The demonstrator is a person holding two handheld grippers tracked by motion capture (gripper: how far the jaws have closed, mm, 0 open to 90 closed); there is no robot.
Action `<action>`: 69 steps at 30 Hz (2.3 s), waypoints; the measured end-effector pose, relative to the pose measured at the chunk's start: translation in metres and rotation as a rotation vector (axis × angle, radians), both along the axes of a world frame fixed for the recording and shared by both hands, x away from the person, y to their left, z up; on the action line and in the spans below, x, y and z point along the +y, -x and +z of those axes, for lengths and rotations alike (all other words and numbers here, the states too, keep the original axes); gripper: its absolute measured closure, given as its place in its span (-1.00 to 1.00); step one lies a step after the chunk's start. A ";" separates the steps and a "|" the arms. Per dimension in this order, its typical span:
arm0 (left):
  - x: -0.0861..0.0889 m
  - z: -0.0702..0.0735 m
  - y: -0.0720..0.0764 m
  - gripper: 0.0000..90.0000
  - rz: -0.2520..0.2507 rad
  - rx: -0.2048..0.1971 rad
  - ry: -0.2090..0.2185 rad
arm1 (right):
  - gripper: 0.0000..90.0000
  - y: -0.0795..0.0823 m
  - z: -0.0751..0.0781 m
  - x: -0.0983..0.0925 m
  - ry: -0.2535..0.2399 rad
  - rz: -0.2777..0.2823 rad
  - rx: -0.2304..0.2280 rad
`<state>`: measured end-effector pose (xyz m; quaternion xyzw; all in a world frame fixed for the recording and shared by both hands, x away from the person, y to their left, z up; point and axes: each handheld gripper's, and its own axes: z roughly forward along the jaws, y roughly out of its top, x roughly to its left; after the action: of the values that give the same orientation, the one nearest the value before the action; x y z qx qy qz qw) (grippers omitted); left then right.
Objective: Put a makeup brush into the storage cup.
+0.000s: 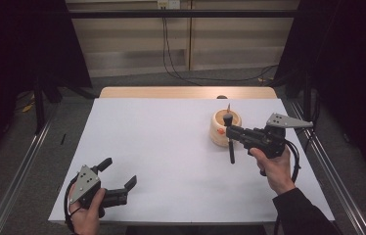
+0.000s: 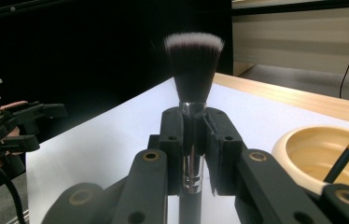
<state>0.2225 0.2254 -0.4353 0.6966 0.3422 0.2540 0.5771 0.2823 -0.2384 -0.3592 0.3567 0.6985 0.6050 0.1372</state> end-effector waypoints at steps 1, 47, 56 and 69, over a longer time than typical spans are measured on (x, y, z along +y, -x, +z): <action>0.000 0.000 0.000 -0.97 -0.003 -0.001 -0.001 | 0.73 -0.001 0.002 0.000 0.002 -0.001 -0.004; 0.000 0.000 -0.001 -0.97 -0.007 -0.001 -0.009 | 0.73 -0.073 0.034 -0.008 0.015 -0.177 -0.028; 0.000 0.000 -0.001 -0.97 -0.010 0.000 -0.011 | 0.73 -0.089 0.031 -0.012 0.045 -0.222 -0.027; 0.001 0.000 -0.001 -0.97 -0.009 0.002 -0.001 | 0.73 -0.113 0.020 -0.004 0.057 -0.251 -0.027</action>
<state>0.2237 0.2259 -0.4356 0.6985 0.3396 0.2511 0.5777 0.3949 -0.2425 -0.3388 0.4291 0.6633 0.5677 0.2314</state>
